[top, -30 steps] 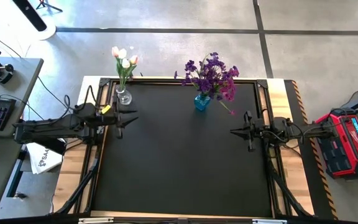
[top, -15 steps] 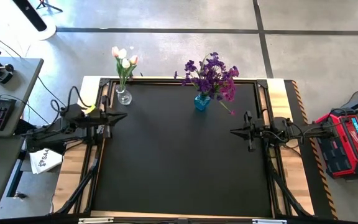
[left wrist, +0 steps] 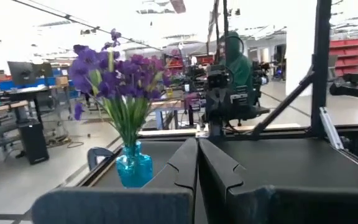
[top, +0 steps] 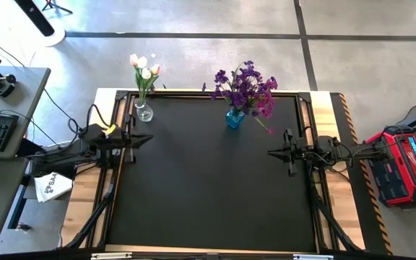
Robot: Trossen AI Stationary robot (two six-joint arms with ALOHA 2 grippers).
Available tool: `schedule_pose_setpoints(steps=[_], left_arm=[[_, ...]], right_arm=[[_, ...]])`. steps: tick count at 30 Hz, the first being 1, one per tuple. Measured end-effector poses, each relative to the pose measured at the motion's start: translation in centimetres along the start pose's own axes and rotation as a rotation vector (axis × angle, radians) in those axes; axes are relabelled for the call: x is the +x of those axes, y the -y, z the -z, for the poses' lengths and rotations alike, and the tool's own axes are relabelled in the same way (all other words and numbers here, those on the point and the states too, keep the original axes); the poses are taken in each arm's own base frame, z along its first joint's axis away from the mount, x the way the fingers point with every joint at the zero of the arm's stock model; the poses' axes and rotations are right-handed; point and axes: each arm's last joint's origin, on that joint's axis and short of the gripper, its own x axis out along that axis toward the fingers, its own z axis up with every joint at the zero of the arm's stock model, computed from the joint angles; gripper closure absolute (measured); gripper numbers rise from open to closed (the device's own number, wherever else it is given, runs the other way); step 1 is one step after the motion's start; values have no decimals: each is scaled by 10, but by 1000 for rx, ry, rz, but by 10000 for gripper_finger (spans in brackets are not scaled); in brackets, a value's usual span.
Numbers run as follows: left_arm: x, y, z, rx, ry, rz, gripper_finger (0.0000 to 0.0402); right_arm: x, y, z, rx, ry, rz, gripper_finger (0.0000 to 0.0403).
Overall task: Sort flowers into vase by color
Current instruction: Return to Home Position
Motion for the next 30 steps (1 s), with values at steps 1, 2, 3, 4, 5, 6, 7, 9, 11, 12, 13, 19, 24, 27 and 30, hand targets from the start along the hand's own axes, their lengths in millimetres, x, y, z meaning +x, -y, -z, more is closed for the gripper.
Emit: schedule_pose_setpoints(steps=[1,2,3,4,5,6,7,9,11,12,13,19,24,27,30], left_arm=[[1,0,2,-3,6,8,401],[1,1,4,-9,20,13,401],[2,1,5,-12,32,19,401],[2,1,7,-15,31,28,401],[2,2,10,-19,25,37,401],[3,2,12,-28,19,41,401],[3,2,14,-37,24,41,401],[4,3,18,-41,37,52,401],[4,4,23,-52,37,60,401],[5,4,26,-56,34,59,401],[5,4,26,-58,26,59,401],[5,4,26,-58,29,72,401],[5,6,27,-59,20,118,401],[5,6,28,-61,5,117,401],[5,4,29,-73,-3,70,401]], right_arm=[[0,0,0,0,0,0,403],[0,0,0,0,0,0,403],[0,0,0,0,-1,0,403],[0,0,0,0,-1,0,403],[0,0,0,0,-1,0,403],[0,0,0,0,-1,0,403],[0,0,0,0,-1,0,403],[0,0,0,0,-1,0,403],[0,0,0,0,-1,0,403],[0,0,0,0,-1,0,403],[0,0,0,0,-1,0,403],[0,0,0,0,-1,0,403],[0,0,0,0,-1,0,403],[0,0,0,0,-1,0,403],[0,0,0,0,-1,0,403]])
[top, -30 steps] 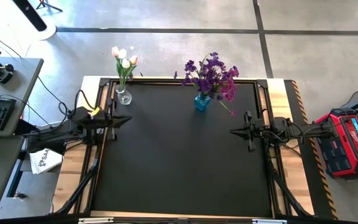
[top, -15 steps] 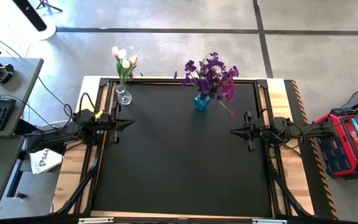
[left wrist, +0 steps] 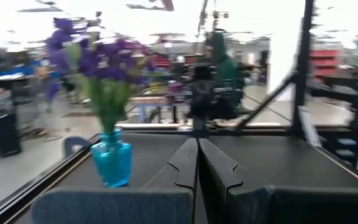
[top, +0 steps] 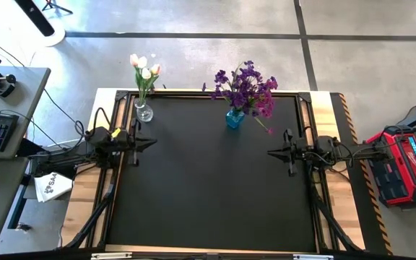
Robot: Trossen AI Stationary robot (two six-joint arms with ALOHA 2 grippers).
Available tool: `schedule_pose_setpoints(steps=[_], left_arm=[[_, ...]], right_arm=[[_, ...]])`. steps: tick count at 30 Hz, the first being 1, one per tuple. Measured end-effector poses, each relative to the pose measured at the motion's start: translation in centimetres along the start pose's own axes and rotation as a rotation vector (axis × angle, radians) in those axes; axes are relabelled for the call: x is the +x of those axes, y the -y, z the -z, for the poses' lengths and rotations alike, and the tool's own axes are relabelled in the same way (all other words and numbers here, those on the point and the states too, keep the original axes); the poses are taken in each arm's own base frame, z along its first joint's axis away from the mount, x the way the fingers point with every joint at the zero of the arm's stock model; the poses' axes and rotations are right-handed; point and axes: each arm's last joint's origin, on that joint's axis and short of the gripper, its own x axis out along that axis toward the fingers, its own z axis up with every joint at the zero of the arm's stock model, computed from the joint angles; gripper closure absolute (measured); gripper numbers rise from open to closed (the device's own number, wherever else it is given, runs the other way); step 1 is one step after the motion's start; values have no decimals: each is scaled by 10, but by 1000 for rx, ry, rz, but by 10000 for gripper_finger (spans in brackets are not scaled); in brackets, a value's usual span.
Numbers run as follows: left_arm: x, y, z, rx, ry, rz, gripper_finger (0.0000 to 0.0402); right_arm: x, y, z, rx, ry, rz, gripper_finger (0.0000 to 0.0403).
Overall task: Sort flowers into vase by color
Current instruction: Return to Home Position
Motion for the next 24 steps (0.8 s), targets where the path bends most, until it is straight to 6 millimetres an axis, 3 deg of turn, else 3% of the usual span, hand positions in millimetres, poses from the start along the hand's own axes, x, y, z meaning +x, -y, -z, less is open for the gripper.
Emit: schedule_pose_setpoints(steps=[9,24], left_arm=[[0,1,0,-75,2,-114,401],[0,6,10,-118,-110,-98,401]], right_arm=[[0,0,0,0,0,0,403],[0,0,0,0,-1,0,403]])
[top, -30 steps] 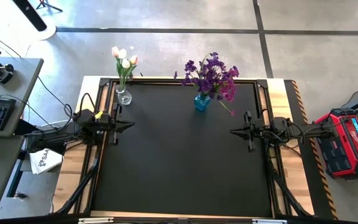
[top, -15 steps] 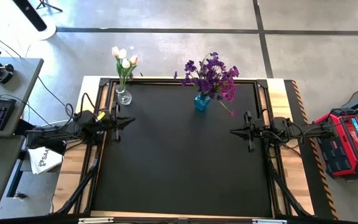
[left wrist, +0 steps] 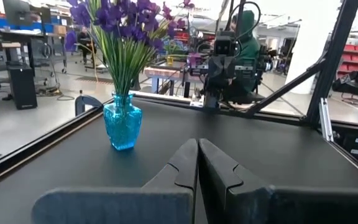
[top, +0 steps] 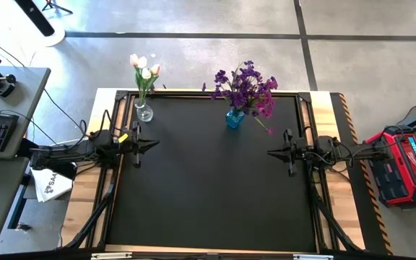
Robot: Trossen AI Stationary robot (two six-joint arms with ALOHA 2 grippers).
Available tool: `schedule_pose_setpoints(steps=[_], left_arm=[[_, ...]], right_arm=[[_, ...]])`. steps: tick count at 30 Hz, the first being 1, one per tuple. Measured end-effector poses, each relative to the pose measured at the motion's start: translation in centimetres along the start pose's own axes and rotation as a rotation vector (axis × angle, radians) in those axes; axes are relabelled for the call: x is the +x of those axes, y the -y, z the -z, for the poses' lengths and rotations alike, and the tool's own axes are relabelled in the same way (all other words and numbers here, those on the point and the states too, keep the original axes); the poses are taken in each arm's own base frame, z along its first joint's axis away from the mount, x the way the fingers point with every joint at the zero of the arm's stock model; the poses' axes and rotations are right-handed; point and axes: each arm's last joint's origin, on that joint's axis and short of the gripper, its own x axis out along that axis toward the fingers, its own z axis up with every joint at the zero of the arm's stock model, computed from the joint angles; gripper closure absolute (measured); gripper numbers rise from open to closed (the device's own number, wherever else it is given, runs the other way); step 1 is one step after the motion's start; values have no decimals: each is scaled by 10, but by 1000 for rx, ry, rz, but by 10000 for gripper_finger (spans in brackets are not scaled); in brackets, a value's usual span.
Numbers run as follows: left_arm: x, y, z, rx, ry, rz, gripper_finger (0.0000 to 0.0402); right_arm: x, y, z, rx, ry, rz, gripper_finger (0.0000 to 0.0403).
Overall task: Sort flowers into vase by color
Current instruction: Return to Home Position
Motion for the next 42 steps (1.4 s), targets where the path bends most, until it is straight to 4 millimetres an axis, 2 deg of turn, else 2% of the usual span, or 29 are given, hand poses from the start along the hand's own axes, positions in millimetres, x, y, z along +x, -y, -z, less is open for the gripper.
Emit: schedule_pose_setpoints(steps=[42], left_arm=[[0,6,1,0,-7,57,401]], right_arm=[[0,0,0,0,0,-5,403]])
